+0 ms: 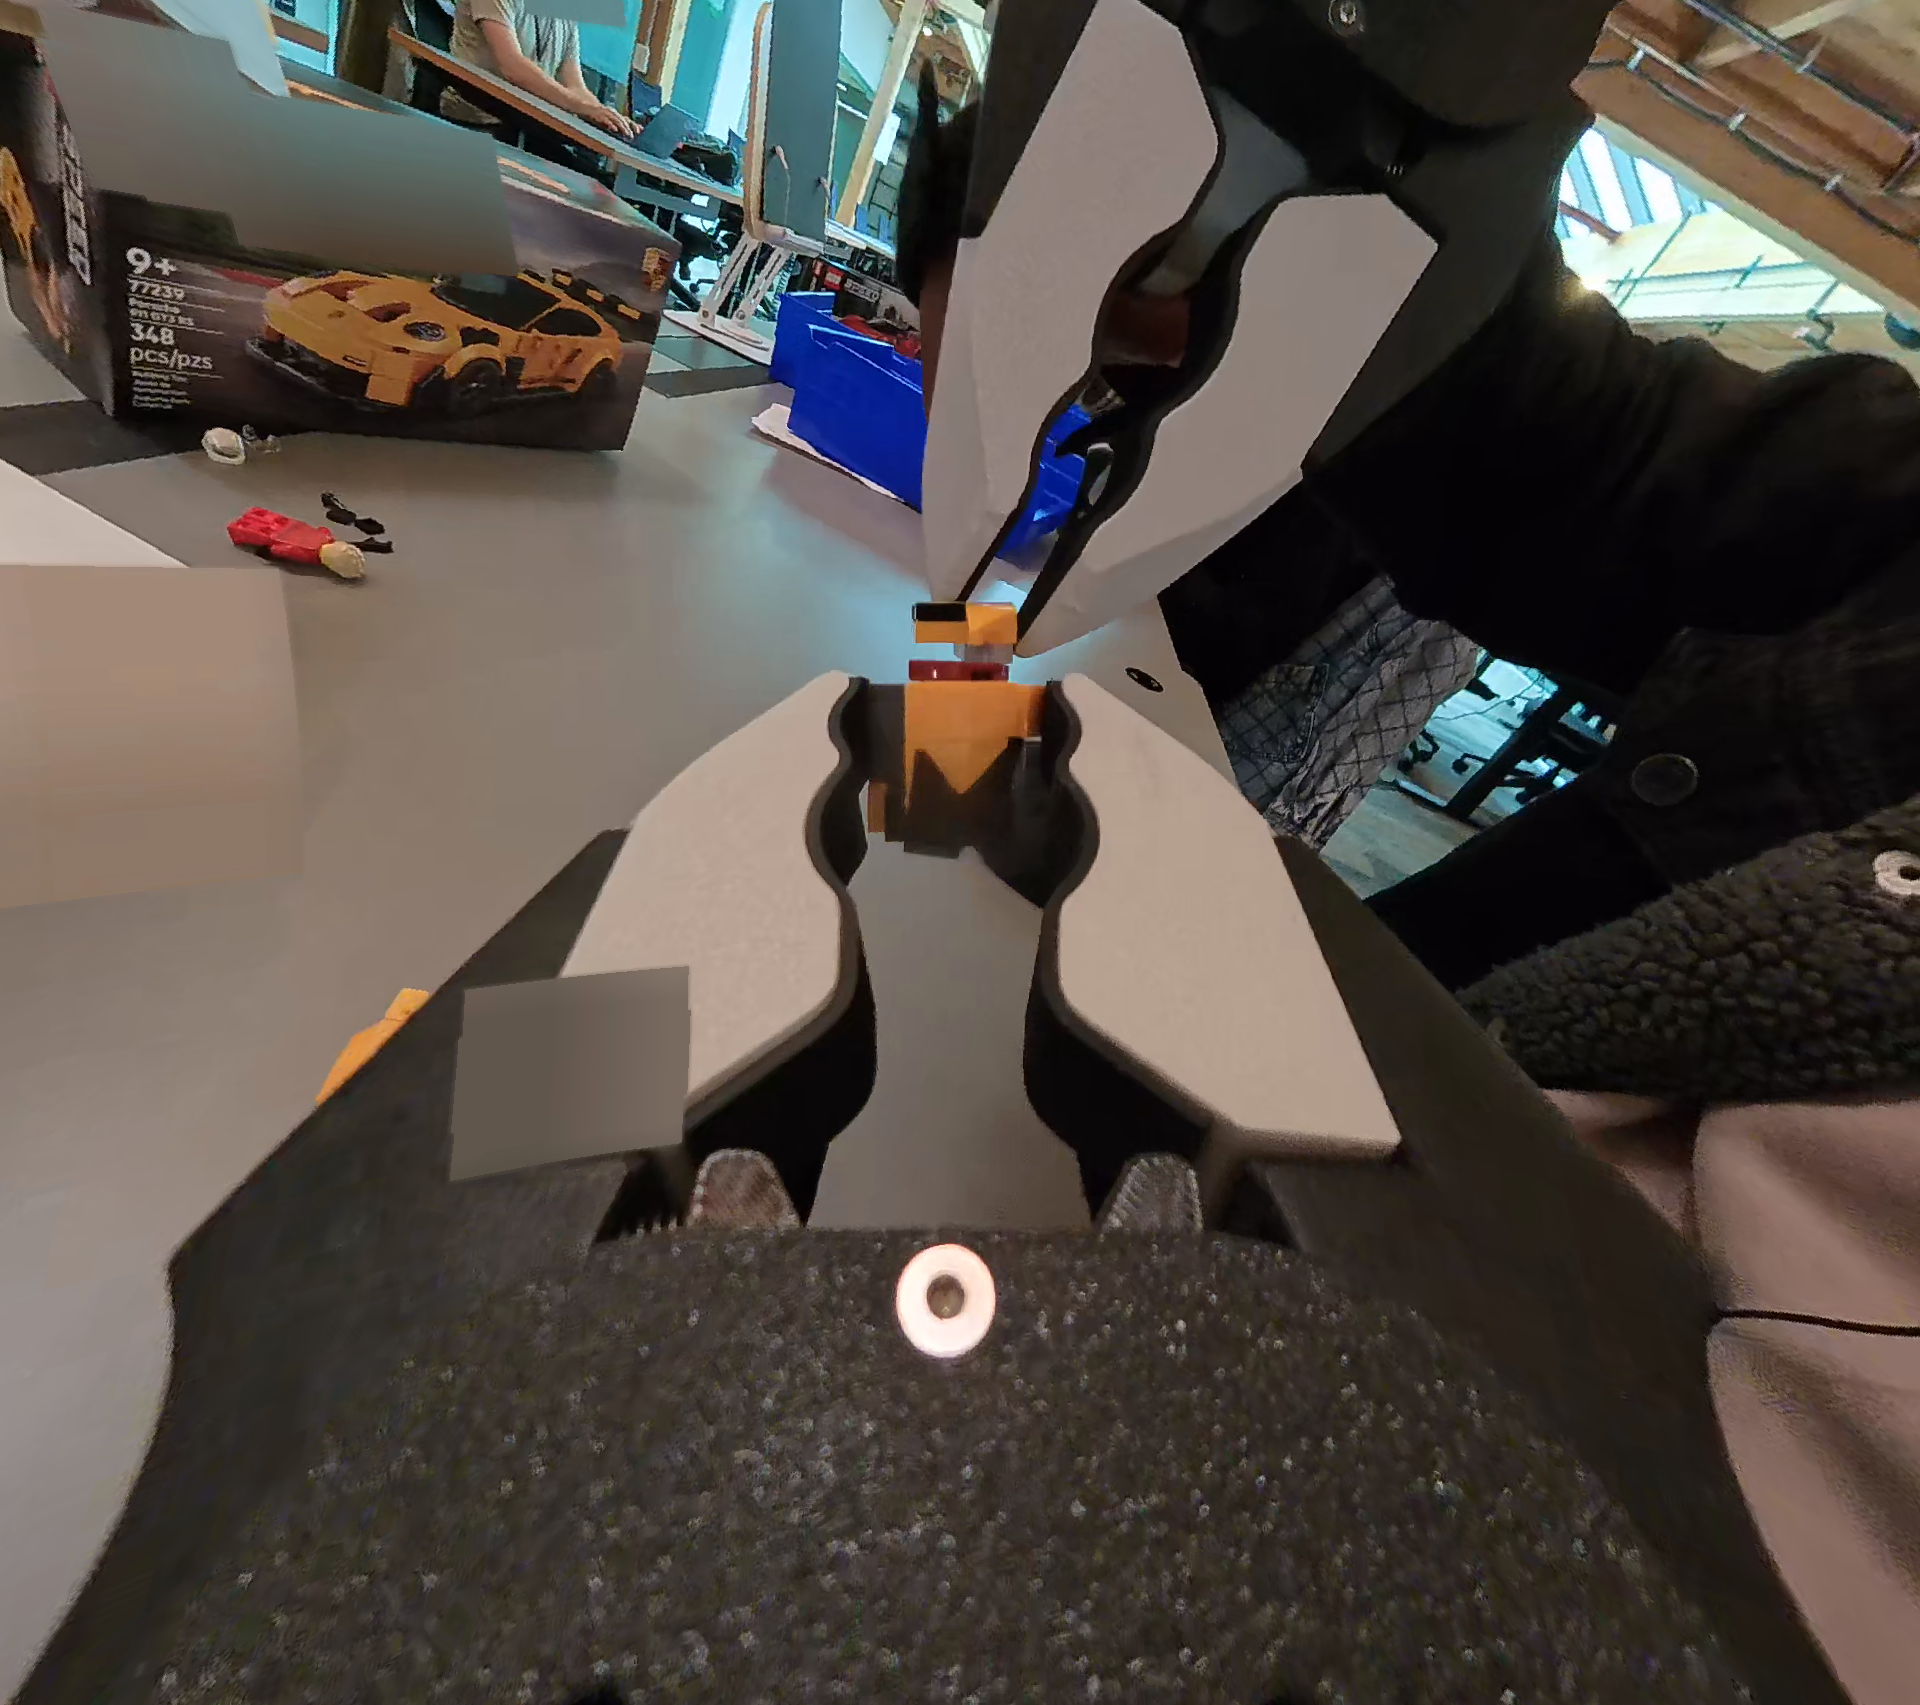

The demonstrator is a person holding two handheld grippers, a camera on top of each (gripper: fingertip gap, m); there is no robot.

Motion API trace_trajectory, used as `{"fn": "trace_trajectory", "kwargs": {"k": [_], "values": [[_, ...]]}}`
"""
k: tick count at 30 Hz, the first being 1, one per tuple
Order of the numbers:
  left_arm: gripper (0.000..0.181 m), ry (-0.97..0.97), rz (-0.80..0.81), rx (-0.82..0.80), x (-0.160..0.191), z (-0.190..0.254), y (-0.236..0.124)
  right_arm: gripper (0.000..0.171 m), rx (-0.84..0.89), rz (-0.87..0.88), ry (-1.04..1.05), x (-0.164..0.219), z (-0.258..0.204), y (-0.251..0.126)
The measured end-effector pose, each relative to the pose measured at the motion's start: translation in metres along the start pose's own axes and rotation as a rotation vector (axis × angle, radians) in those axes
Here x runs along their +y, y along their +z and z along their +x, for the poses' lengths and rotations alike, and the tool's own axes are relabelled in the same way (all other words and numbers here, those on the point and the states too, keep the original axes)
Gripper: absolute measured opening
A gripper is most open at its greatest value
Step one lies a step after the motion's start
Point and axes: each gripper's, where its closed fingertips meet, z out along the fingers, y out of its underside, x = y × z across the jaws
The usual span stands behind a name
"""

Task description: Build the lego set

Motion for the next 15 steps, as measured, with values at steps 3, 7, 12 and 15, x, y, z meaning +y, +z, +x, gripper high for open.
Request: {"fn": "trace_trajectory", "kwargs": {"k": [3, 7, 12, 15], "values": [[0.031, -0.032, 0.013, 0.002, -0.0013, -0.0023, -0.0013, 0.009, 0.007, 0.061, 0.095, -0.0005, 0.0026, 0.0017], [0.031, -0.062, 0.023, 0.007, -0.0018, -0.0029, -0.0012, 0.009, -0.013, 0.179, 0.226, -0.0005, 0.0031, 0.0018], [0.031, -0.11, 0.047, -0.003, -0.0024, -0.0058, -0.0015, 0.009, 0.006, 0.239, 0.297, 0.0018, 0.0044, 0.0047], [0.031, -0.125, 0.066, -0.004, -0.005, -0.0072, -0.0034, 0.009, -0.002, 0.308, 0.344, -0.001, 0.0064, 0.005]]}}
